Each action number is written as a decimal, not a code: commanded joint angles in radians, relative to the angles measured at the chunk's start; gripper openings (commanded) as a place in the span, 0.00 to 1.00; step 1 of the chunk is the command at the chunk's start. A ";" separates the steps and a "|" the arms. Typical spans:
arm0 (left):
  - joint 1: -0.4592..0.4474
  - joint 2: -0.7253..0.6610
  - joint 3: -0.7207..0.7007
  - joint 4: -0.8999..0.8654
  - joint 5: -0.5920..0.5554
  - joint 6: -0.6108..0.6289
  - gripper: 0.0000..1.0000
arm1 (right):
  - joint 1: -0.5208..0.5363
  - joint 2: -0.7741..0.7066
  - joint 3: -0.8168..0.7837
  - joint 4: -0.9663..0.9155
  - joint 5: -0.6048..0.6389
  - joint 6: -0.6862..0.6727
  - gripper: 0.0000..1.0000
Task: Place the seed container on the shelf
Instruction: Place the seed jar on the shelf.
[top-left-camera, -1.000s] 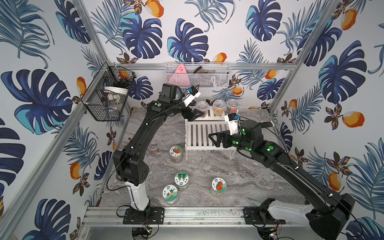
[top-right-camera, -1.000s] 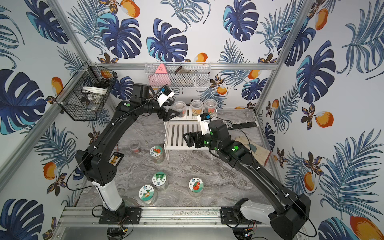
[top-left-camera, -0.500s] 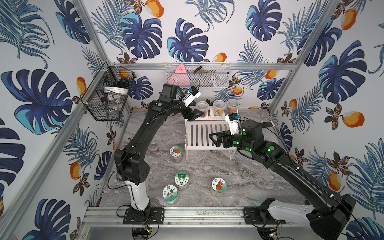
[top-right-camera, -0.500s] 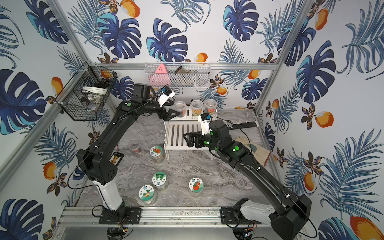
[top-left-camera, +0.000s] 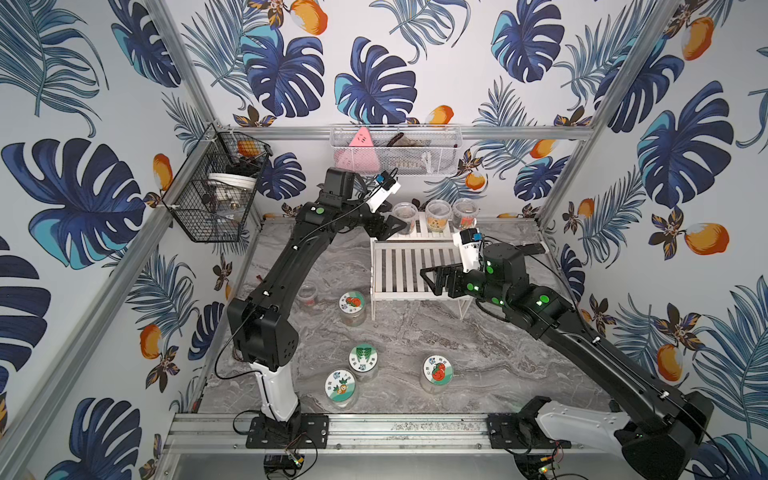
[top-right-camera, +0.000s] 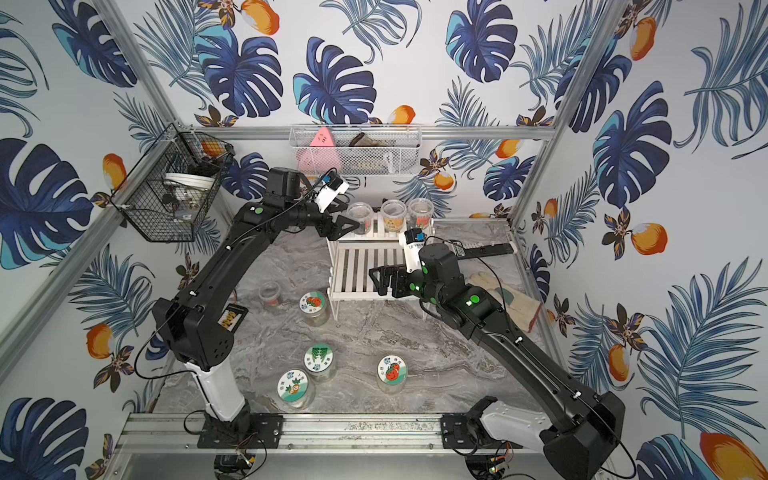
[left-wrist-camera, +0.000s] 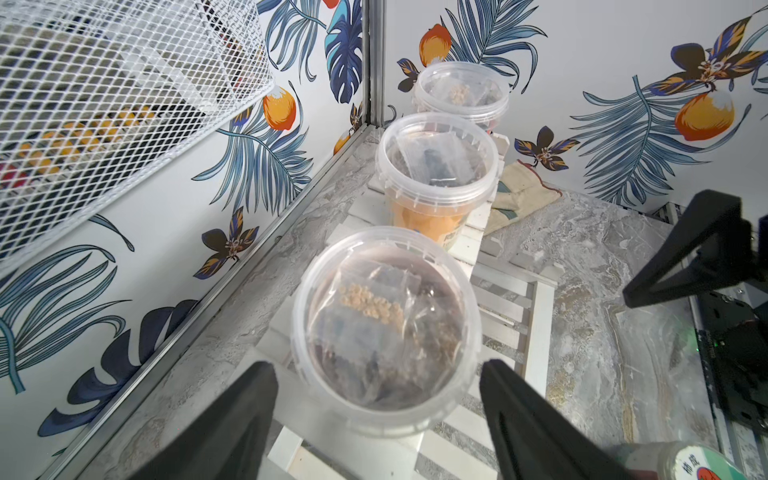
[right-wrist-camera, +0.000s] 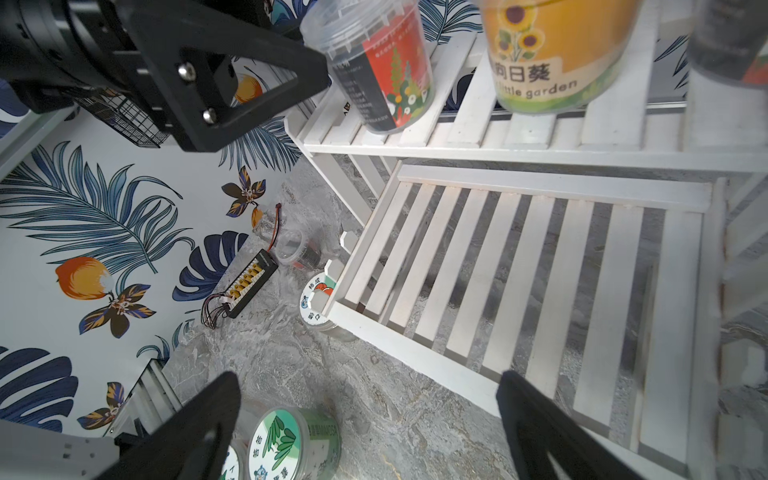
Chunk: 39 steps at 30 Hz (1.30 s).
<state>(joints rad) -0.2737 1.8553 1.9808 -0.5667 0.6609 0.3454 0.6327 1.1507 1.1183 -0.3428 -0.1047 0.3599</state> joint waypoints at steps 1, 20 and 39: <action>-0.013 0.018 0.013 0.063 -0.003 -0.040 0.83 | -0.001 -0.006 -0.012 -0.004 0.030 0.011 1.00; -0.090 0.027 0.023 0.069 -0.080 -0.085 0.73 | -0.001 -0.016 -0.036 -0.010 0.056 -0.002 1.00; -0.098 0.035 0.020 0.054 -0.198 -0.121 0.72 | -0.002 -0.103 -0.103 -0.022 0.222 -0.004 1.00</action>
<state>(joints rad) -0.3717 1.8851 1.9907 -0.5064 0.4515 0.2314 0.6323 1.0710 1.0321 -0.3607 0.0395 0.3584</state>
